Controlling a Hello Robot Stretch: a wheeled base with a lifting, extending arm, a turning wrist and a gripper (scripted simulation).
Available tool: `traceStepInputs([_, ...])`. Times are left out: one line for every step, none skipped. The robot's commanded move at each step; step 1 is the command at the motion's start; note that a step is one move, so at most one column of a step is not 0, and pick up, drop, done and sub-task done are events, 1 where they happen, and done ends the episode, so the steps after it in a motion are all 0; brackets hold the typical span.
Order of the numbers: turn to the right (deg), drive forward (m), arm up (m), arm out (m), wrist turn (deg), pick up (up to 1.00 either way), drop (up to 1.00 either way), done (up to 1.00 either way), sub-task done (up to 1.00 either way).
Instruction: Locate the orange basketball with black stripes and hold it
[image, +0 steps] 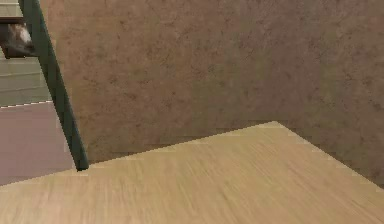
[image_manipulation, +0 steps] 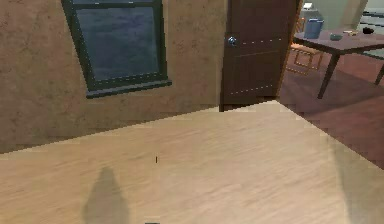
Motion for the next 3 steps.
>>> traceStepInputs([0.0,0.20,0.00,0.00,0.0,0.00,0.00,0.00,0.00])
traceStepInputs([-45.0,0.00,0.00,0.00,0.0,0.00,0.00,0.00,0.00])
traceStepInputs([-45.0,0.00,0.00,0.00,0.0,0.00,0.00,0.00,0.00])
